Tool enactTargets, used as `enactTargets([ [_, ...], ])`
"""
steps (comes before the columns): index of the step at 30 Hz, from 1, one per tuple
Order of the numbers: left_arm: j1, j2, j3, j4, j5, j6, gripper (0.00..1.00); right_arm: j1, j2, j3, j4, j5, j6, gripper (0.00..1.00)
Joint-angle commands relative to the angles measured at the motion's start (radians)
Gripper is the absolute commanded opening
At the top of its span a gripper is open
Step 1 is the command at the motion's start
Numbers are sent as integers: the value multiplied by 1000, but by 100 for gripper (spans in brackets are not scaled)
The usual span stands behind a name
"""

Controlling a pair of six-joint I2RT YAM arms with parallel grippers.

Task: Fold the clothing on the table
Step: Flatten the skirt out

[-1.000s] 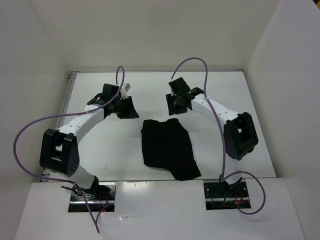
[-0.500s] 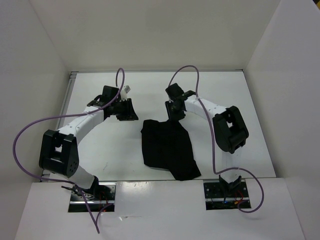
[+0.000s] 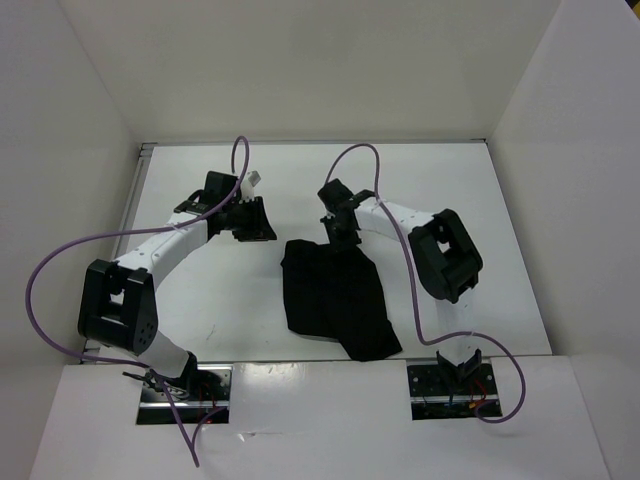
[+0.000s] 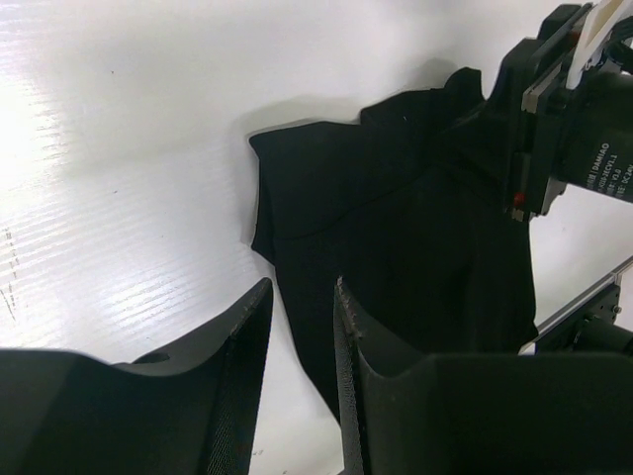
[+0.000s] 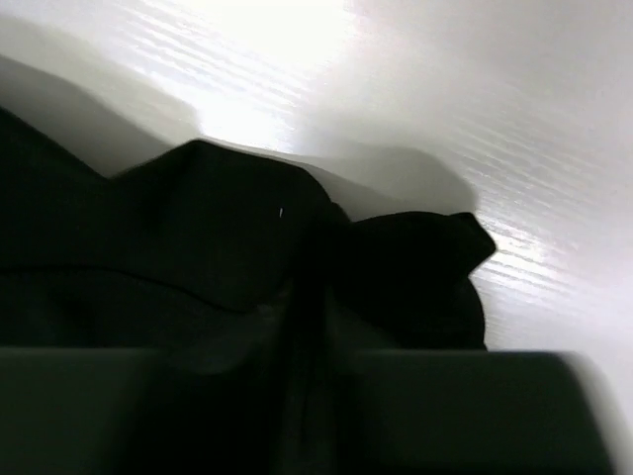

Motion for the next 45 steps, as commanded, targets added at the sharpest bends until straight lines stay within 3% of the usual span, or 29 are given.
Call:
enactTargets([
  [1,-2,-25,-4,21,6,13,39,19,19,32,-28,63,26,15],
  [3,-2,-25,-4,21,6,13,39,29,4,53,-50,129,37,0],
  [12,-2,-25,5,30,6,13,39,29,-244,193,-116,212,56,0],
  [22,7,-25,5,30,24,13,39,29,-330,193,-126,169,77,0],
  [28,7,-25,5,30,-16,13,39,29,-340,279,-146,206,89,0],
  [34,70,-50,63,1,-129,-43,39,51,-289,501,-134,-107,21,0],
  [39,154,-122,74,21,-166,-70,40,51,-416,561,-70,-335,0,0],
  [42,179,-163,51,32,-175,-70,41,51,-503,552,-24,-353,14,0],
  [45,203,-174,39,21,-186,-70,41,37,-545,526,-24,-267,71,0],
])
